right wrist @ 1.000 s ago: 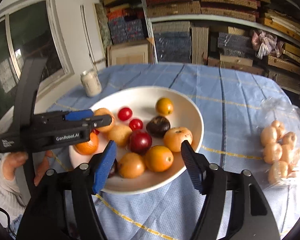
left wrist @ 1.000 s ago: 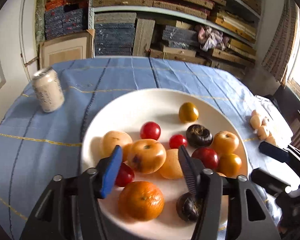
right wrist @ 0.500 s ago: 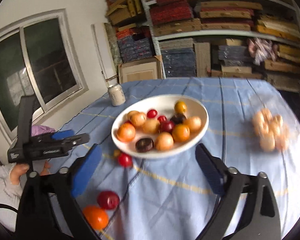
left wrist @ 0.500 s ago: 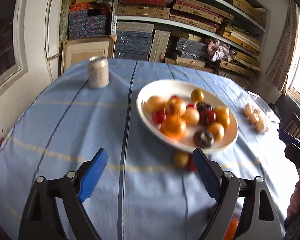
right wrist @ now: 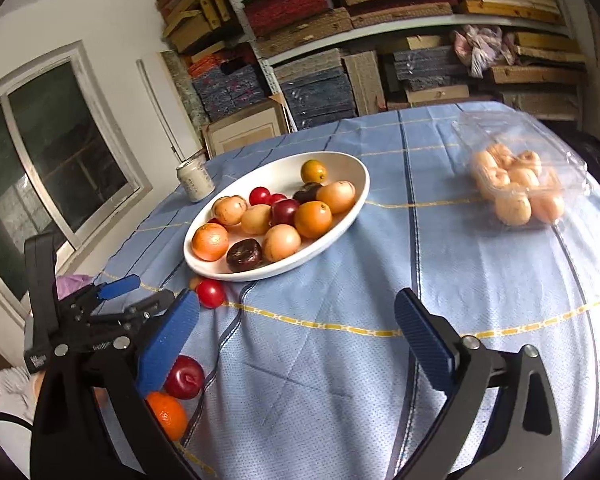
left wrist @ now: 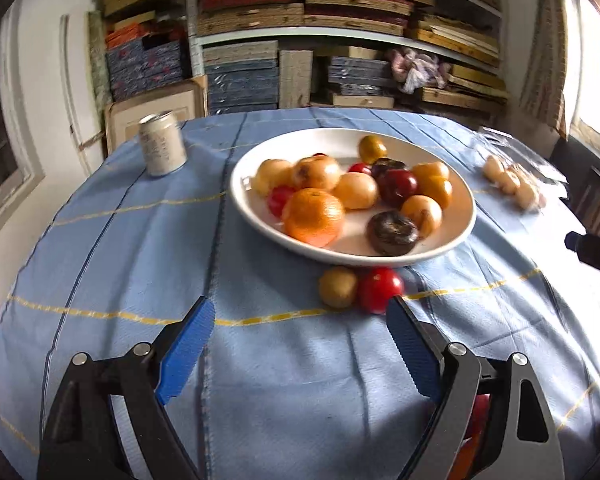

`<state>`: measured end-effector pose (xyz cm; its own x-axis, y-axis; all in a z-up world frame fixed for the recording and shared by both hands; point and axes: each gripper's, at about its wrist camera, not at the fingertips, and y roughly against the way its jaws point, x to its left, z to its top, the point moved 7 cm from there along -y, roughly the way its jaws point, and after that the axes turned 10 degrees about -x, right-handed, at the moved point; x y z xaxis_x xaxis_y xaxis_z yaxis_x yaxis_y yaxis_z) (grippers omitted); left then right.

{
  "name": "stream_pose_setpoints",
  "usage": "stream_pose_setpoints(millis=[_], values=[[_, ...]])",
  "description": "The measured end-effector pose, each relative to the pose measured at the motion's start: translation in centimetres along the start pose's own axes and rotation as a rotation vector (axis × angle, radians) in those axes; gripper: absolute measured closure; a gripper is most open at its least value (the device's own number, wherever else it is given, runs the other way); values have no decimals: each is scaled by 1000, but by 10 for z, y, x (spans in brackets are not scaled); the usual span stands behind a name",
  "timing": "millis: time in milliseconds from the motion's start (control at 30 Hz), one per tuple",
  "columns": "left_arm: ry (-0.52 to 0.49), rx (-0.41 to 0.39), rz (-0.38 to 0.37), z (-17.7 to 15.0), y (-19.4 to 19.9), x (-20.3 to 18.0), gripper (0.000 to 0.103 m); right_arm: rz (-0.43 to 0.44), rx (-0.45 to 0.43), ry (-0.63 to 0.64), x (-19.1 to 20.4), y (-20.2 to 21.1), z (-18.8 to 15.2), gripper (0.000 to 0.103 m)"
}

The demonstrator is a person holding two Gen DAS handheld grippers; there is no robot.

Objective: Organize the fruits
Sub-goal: 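Grasp a small tan round fruit with the left tool while the right tool nears a red tomato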

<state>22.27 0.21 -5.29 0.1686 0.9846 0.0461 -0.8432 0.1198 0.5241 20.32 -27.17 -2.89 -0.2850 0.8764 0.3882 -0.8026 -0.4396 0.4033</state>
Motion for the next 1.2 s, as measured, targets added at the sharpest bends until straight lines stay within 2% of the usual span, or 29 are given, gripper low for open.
stream_pose_setpoints(millis=[100, 300, 400, 700, 800, 900, 1033, 1100, 1200], values=[[-60, -4, 23, -2, -6, -6, 15, 0, 5, -6, 0, -1, 0, 6], [-36, 25, 37, -1, -14, 4, 15, 5, 17, 12, 6, -4, -4, 5], [-11, 46, 20, -2, -20, 8, 15, 4, 32, 10, 7, -7, -7, 5], [-39, 59, 40, 3, -35, 6, 15, 1, 52, 4, 4, -11, -12, 5], [-7, 79, 39, 2, -39, 14, 15, 3, 59, 4, 5, -12, -13, 5], [46, 96, 6, 0, -42, 20, 14, 3, 66, 8, 6, -15, -15, 5], [-3, 103, 0, 0, -45, 10, 14, 4, 80, 16, 7, -18, -18, 5], [-33, 108, -41, -1, -46, -4, 14, 3, 84, 21, 8, -19, -20, 5], [-90, 117, -48, -3, -47, -17, 14, 3, 80, 16, 8, -19, -20, 5]])
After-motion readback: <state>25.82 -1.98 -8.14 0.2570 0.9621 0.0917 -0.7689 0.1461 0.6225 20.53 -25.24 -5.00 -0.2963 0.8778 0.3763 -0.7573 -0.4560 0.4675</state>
